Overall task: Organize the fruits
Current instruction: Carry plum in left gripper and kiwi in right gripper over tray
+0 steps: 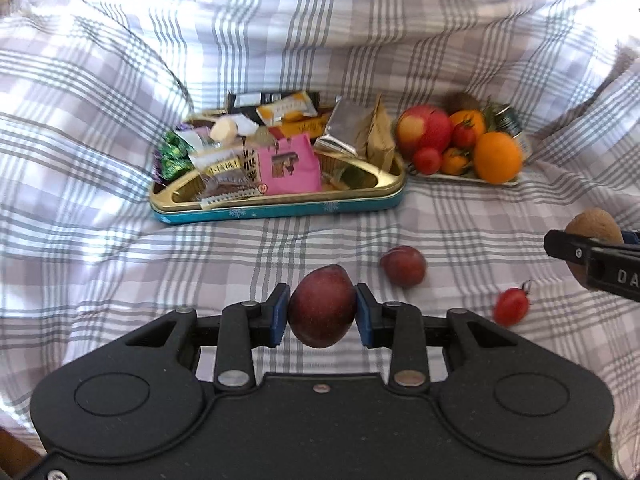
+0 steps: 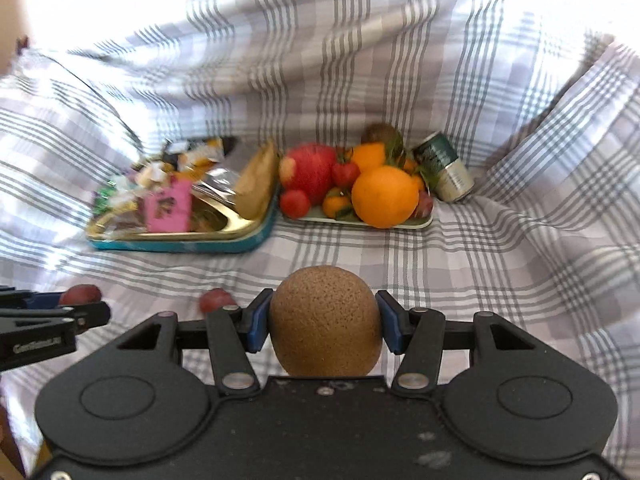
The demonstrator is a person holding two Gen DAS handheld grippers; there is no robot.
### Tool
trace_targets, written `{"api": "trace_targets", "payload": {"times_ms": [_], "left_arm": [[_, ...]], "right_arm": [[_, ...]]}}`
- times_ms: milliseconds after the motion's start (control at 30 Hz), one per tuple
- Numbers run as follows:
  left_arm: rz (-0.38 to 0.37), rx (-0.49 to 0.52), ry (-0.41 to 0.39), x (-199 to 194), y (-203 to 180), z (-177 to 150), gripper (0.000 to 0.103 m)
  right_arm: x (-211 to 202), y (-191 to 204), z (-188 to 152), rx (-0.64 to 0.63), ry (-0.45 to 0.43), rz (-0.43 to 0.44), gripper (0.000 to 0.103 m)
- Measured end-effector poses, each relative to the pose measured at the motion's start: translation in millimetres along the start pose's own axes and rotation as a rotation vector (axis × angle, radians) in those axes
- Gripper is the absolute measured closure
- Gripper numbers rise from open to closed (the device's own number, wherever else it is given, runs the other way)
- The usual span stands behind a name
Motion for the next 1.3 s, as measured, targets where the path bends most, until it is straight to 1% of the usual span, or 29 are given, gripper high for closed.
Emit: {"api": "trace_targets", "payload": {"times_ms": [200,367,567,800,1000,1100,1300], "left_arm": [[0.004,0.012,-0.026,-49,-6,-12,0.059],[0.004,0.015,-0.029,-82,-10,-30,0.059],[-0.002,-0.004,-0.022,-112,-15,-56,0.059],[0.011,-0.040,-0.015,-142,-16,-83,0.059],[0.054,-0.059,-0.016,-159,-11,-105,0.059],[0.079,-0.070,-0.002,-159,-6,-113,0.059],[0.103,-0.115,0.044,-144,6,-123,0.059]], "right_arm": [[-68,8,-11,0.014,-0.053,0.043,0.047],[-122,14,-32,0.026,-0.099,0.064,0.047],[-169,21,-63,0.076,-0.101,0.096,0.047],[-207,28,-97,0.127,-0.097,0.114,0.046],[-231,31,-115,0.137,-0.104,0.109,0.046],[-238,34,-121,0.136,-0.100,0.107,0.046],[-227,40,-128,0.126,-0.052,0.101,0.046]]}}
Point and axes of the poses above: each gripper's, at about its wrist camera, not at the fingertips, and x roughly the way its jaws point, y to its left, z to its top, the point moved 1 cm from there along x, roughly the way its jaws point, and after that the axes turned 10 degrees about -y, right-handed, at the moved point
